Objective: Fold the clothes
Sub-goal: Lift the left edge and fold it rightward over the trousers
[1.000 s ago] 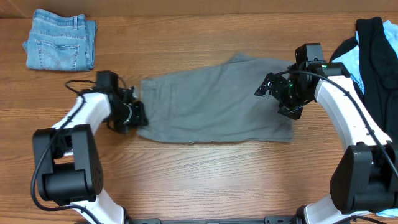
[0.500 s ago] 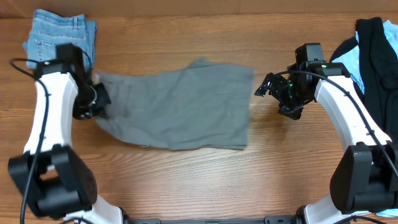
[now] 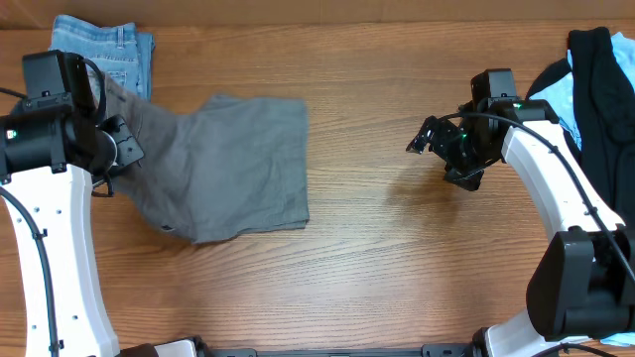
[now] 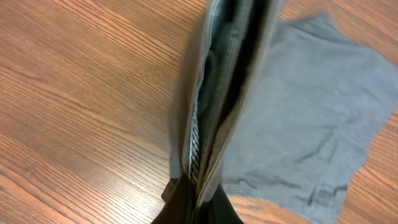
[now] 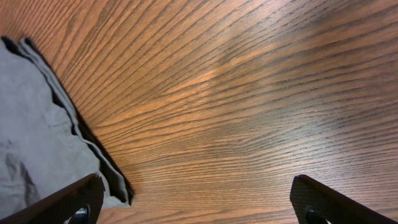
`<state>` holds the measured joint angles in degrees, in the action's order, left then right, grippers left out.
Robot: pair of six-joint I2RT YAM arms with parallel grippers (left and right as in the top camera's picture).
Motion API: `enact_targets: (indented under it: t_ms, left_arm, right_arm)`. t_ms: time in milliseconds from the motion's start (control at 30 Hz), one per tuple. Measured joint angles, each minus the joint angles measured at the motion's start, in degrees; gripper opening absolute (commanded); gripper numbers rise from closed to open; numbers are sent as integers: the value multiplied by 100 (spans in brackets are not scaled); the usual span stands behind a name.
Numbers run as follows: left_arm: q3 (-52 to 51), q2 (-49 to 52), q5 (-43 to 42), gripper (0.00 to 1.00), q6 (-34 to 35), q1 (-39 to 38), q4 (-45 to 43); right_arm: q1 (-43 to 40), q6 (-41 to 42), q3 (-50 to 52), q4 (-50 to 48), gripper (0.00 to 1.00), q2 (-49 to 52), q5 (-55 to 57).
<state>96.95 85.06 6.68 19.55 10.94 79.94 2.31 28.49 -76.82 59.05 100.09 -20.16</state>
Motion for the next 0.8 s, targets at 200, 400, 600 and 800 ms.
enact_targets:
  t_ms: [200,400,600,800]
  left_arm:
    - [2,52,-68,4,0,-789,17]
    - [17,450,-107,4,-61,-1703,-48]
    - [20,1073,-133,4,-151,-2140,-72]
    - [20,1641,-177,4,-173,-2184,-201]
  right_arm:
    - [-2,-2,0,2,100,0,-2]
    - [0,-2,0,2,100,0,0]
    - [0,0,0,2,100,0,0]
    - [-2,-2,0,0,100,0,-2]
